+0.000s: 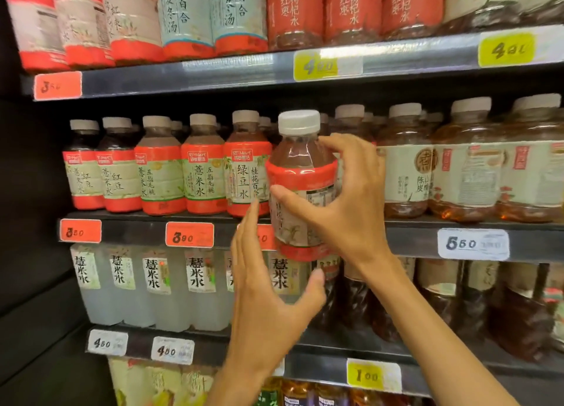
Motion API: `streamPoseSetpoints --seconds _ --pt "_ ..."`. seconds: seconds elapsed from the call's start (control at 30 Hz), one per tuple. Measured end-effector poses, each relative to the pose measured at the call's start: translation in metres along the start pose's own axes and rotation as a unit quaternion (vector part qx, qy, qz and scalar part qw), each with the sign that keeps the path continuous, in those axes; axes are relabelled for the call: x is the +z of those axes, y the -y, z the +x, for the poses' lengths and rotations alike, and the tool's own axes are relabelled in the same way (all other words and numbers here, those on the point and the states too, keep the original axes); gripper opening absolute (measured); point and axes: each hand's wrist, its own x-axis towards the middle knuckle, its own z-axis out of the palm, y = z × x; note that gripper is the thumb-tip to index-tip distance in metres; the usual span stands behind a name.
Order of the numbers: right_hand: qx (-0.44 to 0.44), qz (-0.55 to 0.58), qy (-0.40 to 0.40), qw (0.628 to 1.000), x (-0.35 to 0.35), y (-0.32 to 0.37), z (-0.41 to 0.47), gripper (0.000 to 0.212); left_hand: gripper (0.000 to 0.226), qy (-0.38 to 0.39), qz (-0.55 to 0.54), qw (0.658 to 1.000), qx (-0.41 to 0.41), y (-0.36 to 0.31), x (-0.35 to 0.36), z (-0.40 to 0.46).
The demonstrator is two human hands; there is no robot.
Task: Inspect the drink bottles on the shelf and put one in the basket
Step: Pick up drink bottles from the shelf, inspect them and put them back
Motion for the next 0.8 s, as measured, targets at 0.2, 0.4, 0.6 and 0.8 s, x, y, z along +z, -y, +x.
streamPoseSetpoints --seconds 0.2,0.4,0.6,0.8 --pt "0.123 0.205 0.089 0.967 -0.019 0.016 -0.027 0.071 0.121 0.064 -0.104 0.983 -0.138 -0.004 -0.003 -0.008" --pt "0.256 0.339 0.171 0.889 -0.033 0.014 -0.018 0.052 0.063 0.173 -0.178 0.953 -0.172 -0.003 -0.016 -0.021" --pt "0.295 0.468 0.277 0.786 -0.037 0.012 -0.014 0.035 0.066 0.287 -0.285 0.877 -0.26 0.0 -0.021 -0.037" --pt "0.331 0.461 0.181 0.803 -0.039 0.015 -0.022 0.024 0.076 0.308 -0.28 0.88 -0.228 -0.005 -0.029 -0.032"
